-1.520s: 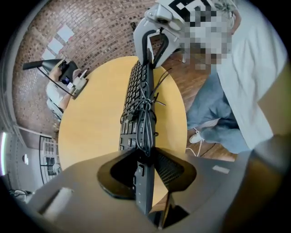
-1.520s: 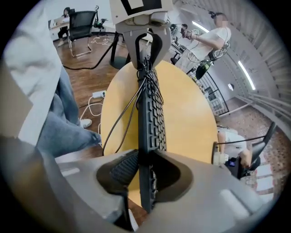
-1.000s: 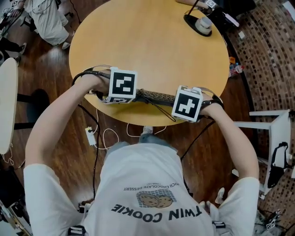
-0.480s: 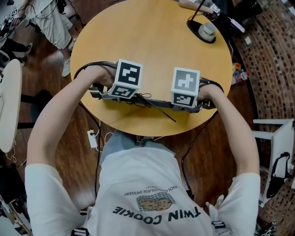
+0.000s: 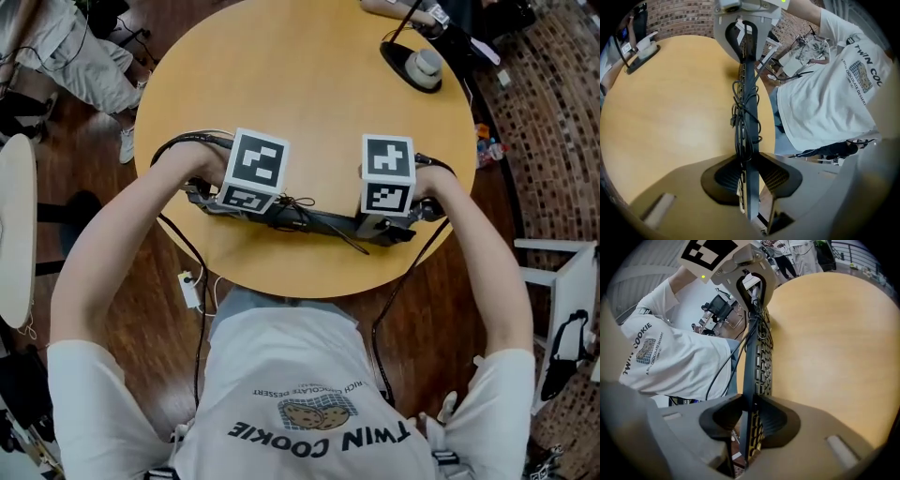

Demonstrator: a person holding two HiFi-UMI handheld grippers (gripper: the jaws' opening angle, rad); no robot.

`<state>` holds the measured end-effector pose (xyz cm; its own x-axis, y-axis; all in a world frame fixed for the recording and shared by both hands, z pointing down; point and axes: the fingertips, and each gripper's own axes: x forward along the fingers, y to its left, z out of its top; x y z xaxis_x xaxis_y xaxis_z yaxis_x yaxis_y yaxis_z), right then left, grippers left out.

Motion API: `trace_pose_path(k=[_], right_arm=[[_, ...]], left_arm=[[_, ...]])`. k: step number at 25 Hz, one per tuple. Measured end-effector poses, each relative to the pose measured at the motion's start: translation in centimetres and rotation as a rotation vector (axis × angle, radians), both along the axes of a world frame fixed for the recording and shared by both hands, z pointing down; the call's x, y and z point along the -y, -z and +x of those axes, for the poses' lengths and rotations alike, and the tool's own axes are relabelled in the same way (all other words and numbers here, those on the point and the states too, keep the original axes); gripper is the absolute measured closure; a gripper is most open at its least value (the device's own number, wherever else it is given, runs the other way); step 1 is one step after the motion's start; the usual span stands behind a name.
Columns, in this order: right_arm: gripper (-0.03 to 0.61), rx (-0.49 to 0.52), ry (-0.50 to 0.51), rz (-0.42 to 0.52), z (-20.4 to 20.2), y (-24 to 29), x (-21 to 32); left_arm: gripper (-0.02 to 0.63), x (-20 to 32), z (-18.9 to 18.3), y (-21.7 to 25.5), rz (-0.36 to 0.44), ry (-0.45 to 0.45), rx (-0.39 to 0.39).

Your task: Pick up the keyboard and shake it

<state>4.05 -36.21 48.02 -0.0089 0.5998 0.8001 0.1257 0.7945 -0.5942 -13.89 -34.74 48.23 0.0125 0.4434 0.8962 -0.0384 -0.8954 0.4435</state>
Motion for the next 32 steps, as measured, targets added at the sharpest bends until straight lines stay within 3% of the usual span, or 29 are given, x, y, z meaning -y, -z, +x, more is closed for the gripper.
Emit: trace_pose_path(k=[3,8,21,26,32], right_arm=[[0.474,-0.043,0.008,-0.027,-0.1,-0.4,1.5],[0.479,-0.088,-0.041,-0.070,-0.5,-1.6,3.7],[0.476,-0.084,-0.146,-0.182,-1.6,-4.8,8.3],[0.467,-0.077,-0.159,-0.216,-1.9,-6.2,9.8],[0.465,-0.060,-0.170,-0.169,-2.2,-7.8,10.9]], left_arm=[[0.502,2.0,-0.2,-0.5,0.033,-0.019,-0.005],[0.509,4.3,-0.4,-1.8,0.006,-0.006,-0.018],[0.499,7.6,-1.2,-5.0,-0.231,0.049,-0.061],[0.484,8.6,-1.4,-6.3,-0.269,0.064,-0.055],[0.456,8.6,-1.5,-8.0,-0.285,0.111,-0.028]])
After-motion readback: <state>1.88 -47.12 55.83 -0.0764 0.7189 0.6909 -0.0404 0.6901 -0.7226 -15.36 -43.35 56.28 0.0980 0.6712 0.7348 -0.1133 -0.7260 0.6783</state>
